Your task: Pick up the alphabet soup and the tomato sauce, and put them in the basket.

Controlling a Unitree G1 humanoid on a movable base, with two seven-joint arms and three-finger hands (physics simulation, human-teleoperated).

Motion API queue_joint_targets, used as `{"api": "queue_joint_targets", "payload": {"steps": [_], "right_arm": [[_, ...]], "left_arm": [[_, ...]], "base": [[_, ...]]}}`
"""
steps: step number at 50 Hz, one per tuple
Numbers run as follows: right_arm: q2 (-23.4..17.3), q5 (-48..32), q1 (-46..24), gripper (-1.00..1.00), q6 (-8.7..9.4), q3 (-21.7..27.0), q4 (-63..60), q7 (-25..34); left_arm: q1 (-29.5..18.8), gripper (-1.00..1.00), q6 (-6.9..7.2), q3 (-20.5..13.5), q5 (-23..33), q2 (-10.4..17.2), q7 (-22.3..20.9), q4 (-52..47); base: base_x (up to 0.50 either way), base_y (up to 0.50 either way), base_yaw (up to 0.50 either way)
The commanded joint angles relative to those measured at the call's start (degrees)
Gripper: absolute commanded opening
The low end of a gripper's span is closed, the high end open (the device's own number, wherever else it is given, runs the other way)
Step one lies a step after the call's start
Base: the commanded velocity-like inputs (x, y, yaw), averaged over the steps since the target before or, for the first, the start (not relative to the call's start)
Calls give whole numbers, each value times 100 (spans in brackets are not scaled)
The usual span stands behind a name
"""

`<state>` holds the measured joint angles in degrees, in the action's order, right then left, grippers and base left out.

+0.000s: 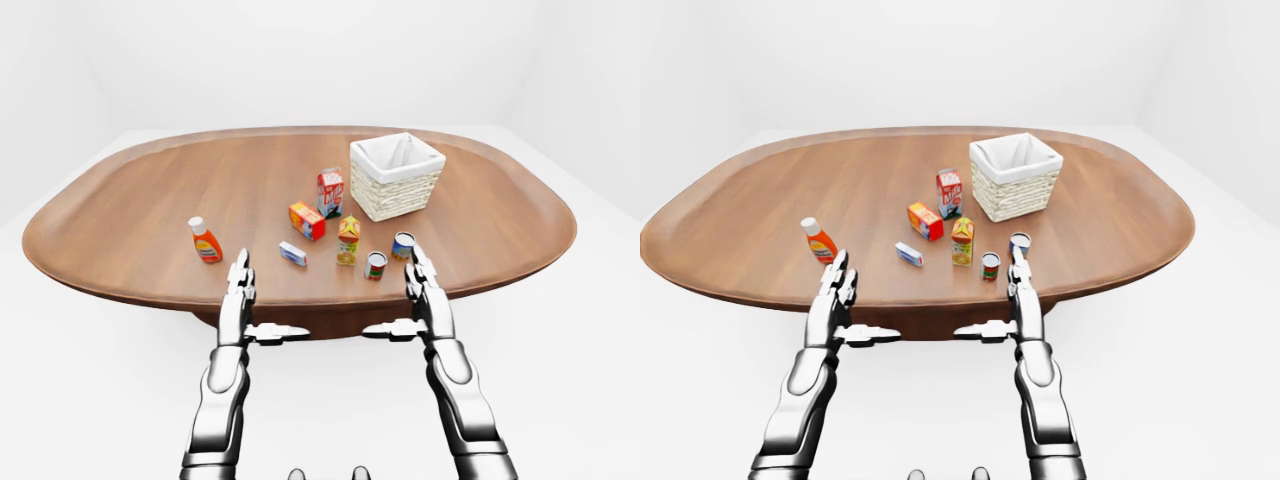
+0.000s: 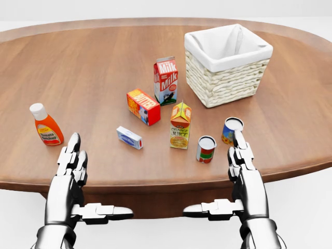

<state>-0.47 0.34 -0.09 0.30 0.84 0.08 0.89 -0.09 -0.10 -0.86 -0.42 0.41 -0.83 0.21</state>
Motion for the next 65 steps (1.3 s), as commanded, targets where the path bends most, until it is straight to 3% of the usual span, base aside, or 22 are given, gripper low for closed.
{"api": "queue_joint_targets", "payload": {"steps": [1, 11, 17, 20, 24, 28, 30, 33, 65], "right_arm": [[-76, 42, -14, 100, 76, 134, -13, 137], [-68, -27, 52, 100, -79, 122, -144, 111], [-60, -104, 112, 100, -253, 112, -266, 86], [-52, -174, 176, 100, -446, 104, -382, 44], [-39, -227, 261, 100, -529, 90, -616, 12], [-31, -266, 322, 100, -530, 86, -746, -11], [-28, -279, 337, 100, -530, 85, -771, -18], [-25, -302, 361, 100, -530, 81, -838, -30], [22, -243, 637, 100, -530, 102, -1643, -72]], "left_arm": [[-13, 100, -12, -134, -66, 64, -123, 23], [17, 100, -34, -120, -12, 66, -93, -58], [113, 100, -132, -87, 156, 58, -13, -285], [163, 100, -250, -76, 267, 58, 37, -376], [217, 100, -328, -69, 368, 53, 78, -499], [287, 100, -387, -43, 502, 46, 128, -675], [302, 100, -488, -28, 597, 51, 159, -678], [421, 100, -490, 47, 892, 45, 246, -1028], [744, 100, -490, 96, 1535, -3, 542, -1944]], "base": [[0, 0, 0], [0, 0, 0], [0, 0, 0], [0, 0, 0], [0, 0, 0], [0, 0, 0], [0, 0, 0], [0, 0, 0], [0, 0, 0]]}}
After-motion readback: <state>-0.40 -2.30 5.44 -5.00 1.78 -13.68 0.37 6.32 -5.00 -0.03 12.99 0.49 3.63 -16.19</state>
